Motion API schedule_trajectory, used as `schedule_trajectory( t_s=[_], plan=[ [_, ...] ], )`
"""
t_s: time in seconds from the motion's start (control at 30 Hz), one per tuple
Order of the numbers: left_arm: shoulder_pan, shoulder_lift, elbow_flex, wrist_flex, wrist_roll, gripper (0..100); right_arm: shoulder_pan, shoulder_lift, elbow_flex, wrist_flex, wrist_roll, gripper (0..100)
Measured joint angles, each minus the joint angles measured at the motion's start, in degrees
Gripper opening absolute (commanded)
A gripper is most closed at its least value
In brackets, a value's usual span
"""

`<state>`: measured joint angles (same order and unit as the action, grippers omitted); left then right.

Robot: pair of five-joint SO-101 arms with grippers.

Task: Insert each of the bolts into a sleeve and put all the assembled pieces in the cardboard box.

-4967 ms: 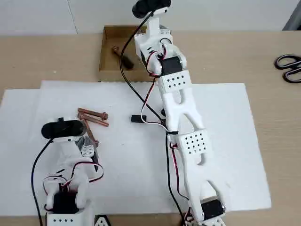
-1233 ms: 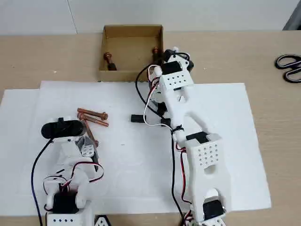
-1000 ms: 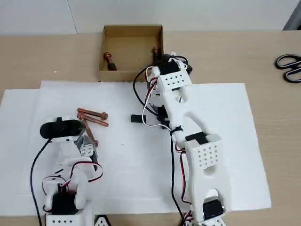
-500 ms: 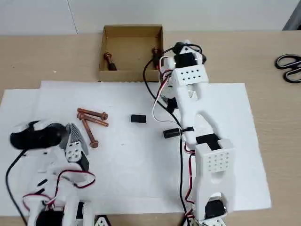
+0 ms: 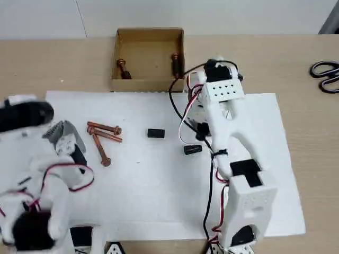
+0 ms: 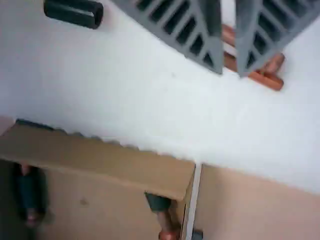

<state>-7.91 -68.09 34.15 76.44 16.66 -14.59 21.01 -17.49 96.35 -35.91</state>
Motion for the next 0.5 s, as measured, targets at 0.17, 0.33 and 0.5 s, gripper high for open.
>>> schedule_trajectory(
  t_s=[0.17, 0.33, 0.5],
  plan=[
    [0.00, 10.64, -8.70, 6.86, 2.29, 0, 2.64, -5.10, 10.20, -0.09, 2.81, 0.3],
    [0.00, 20.48, -14.77, 15.30, 2.64, 0, 8.18, -10.11, 18.73, -0.09, 6.95, 0.3],
    [0.00, 31.38, -19.34, 21.89, 2.64, 0, 13.89, -14.24, 23.12, -0.09, 11.52, 0.3]
  ],
)
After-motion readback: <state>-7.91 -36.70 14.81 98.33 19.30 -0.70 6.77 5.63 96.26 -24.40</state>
